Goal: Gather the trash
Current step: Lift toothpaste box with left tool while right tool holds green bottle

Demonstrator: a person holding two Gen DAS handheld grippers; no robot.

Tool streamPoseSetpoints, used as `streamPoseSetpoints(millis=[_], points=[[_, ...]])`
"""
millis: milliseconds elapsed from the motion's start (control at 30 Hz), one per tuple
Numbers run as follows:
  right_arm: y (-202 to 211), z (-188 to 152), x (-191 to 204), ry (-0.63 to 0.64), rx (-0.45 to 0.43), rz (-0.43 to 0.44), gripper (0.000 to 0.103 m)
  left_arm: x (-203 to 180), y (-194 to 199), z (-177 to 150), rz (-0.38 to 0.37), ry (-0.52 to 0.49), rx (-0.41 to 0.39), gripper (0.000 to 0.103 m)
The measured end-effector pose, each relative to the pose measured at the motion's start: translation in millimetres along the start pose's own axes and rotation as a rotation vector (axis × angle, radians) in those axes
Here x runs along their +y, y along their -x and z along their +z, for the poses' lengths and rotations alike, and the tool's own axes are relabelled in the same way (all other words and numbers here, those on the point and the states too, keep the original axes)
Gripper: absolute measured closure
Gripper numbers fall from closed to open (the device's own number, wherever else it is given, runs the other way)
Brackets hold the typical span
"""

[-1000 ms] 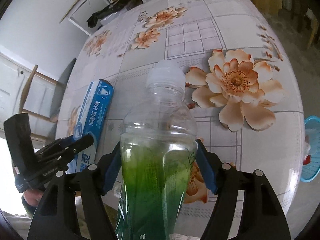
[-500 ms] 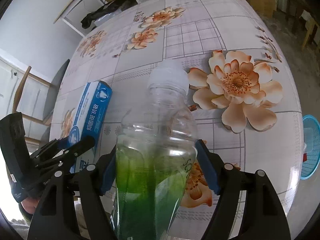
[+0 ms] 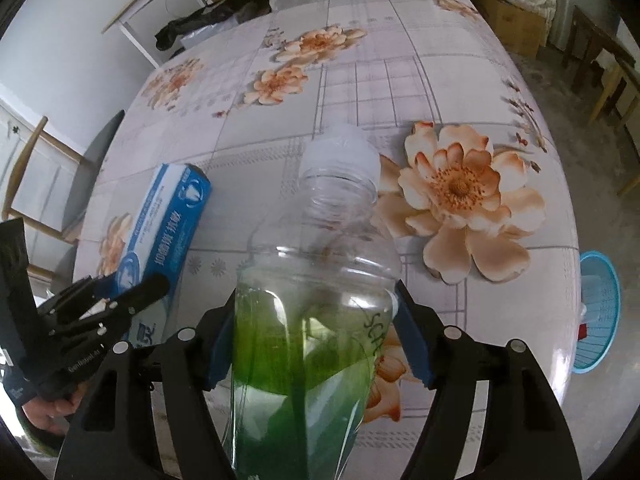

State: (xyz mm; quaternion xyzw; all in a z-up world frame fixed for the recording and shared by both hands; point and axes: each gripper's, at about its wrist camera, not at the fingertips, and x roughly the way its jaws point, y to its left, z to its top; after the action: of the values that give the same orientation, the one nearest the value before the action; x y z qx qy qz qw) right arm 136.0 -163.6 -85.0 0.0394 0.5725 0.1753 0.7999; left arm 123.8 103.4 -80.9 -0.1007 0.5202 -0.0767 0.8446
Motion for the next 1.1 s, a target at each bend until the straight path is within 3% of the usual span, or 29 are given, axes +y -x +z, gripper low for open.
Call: streamPoseSetpoints(millis=[67,433,567,1100], points=[[2,-2,-2,-0.01,0.001,0.013,0.029,0,0,0,0.001,0.0,0.0,0.057],[3,-11,-1,-0.015,0.009,-0.015,0.029,0,0,0,0.002,0.001,-0.001,0.057],[2,-13,-3,-0.031,0.006,0.014,0.038,0,1,1,0.002,0.006,-0.006,0.058],[7,-15,-5,-0.042,-0.014,0.041,0.039,0,9,0,-0.011,0.015,-0.027,0.058]])
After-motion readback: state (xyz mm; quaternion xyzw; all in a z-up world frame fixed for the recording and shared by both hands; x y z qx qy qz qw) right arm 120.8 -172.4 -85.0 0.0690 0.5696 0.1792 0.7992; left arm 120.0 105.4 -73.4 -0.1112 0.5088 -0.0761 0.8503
